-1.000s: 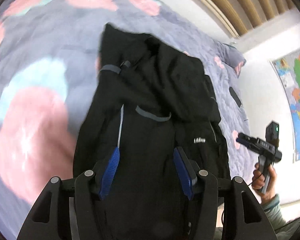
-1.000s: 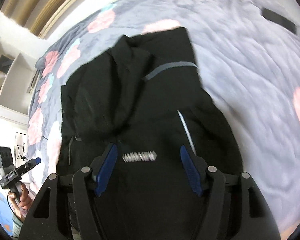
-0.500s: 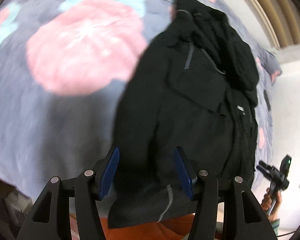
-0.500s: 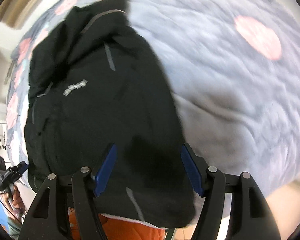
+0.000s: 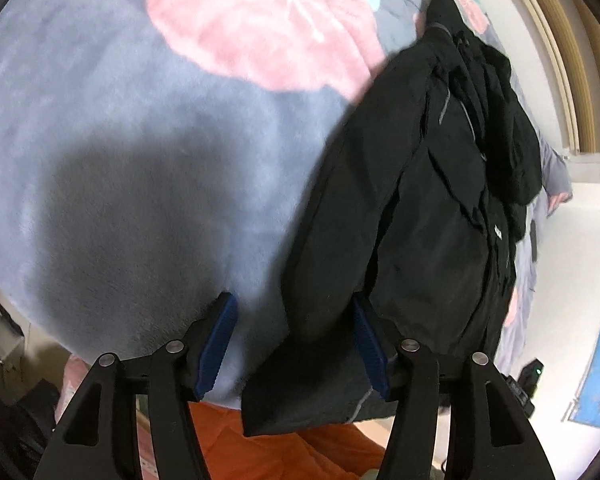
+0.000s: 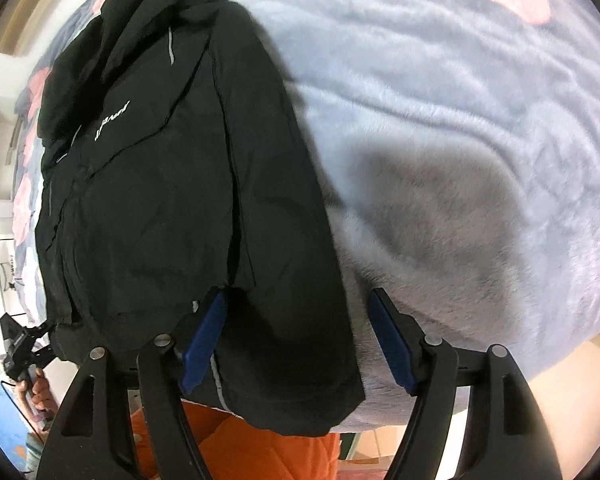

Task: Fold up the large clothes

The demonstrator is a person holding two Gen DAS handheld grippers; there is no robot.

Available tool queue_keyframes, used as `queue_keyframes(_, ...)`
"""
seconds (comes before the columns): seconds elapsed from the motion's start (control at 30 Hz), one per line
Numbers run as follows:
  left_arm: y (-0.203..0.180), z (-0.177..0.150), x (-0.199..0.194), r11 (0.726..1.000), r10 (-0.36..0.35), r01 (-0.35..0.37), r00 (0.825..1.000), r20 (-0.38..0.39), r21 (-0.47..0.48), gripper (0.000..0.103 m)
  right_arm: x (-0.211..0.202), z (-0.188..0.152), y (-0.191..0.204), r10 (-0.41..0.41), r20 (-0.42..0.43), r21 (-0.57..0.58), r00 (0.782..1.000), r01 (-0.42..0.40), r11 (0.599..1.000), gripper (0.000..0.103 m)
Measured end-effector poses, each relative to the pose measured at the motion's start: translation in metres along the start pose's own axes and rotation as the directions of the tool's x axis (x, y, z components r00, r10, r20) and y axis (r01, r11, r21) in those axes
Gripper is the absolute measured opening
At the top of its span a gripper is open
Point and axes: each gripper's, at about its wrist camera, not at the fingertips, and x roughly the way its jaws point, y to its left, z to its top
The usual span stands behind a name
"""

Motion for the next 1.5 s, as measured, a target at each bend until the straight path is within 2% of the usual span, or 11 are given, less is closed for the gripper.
queue_keyframes(0.1,-0.006,-0.008,0.004,0.998,-0.049,0.05,0.997,-0.052,0.028,0.061,0.004,-0.005,0.002,0.045,-0.024,-0.014,0.999,-0.045,0.999,0.075)
queue_keyframes(0.2,-0.021,-0.022,0.004,0.988,-0.071,0.083,0.992,-0.1,0.127,0.061,0.0,-0.011,0.01,0.082,-0.029,-0.059,0.996,-0.083,0.995,0.06)
queue_keyframes(0.3,-0.031,-0.027,0.009,0.98,-0.087,0.109,0.987,-0.136,0.165,0.061,-0.006,-0.018,0.013,0.096,-0.04,-0.1,0.995,-0.099,0.99,0.058)
queue_keyframes(0.57,-0.05,-0.019,0.036,0.984,-0.034,0.059,0.989,-0.145,0.169,0.061,0.017,-0.014,0.012,0.08,-0.08,-0.067,0.994,-0.086,0.994,0.061)
queue_keyframes(0.6,-0.053,-0.02,0.036,0.983,-0.024,0.049,0.99,-0.137,0.179,0.059,0.019,-0.014,0.012,0.077,-0.082,-0.066,0.994,-0.082,0.994,0.061)
queue_keyframes(0.67,-0.059,-0.019,0.034,0.978,-0.021,0.047,0.992,-0.126,0.204,0.034,0.019,-0.014,0.012,0.077,-0.077,-0.06,0.994,-0.082,0.995,0.061)
queue_keyframes(0.73,-0.071,-0.018,0.021,0.964,-0.081,0.107,0.99,-0.114,0.245,0.021,0.012,-0.016,0.015,0.077,-0.059,-0.066,0.995,-0.081,0.995,0.044)
queue_keyframes(0.83,-0.094,-0.012,-0.004,0.934,-0.207,0.224,0.974,-0.091,0.278,0.019,-0.01,-0.017,0.021,0.122,-0.005,-0.078,0.992,-0.122,0.989,0.018)
queue_keyframes(1.13,-0.177,0.04,-0.079,0.833,-0.417,0.372,0.909,0.021,0.411,0.018,-0.107,0.026,0.059,0.254,0.199,-0.138,0.947,-0.229,0.964,0.016)
queue_keyframes(1.33,-0.212,0.101,-0.124,0.807,-0.476,0.366,0.867,0.144,0.462,0.018,-0.165,0.087,0.1,0.306,0.322,-0.214,0.896,-0.246,0.945,0.016)
queue_keyframes(1.5,-0.241,0.158,-0.13,0.823,-0.478,0.351,0.853,0.21,0.446,0.019,-0.195,0.147,0.131,0.314,0.398,-0.249,0.862,-0.228,0.941,0.016)
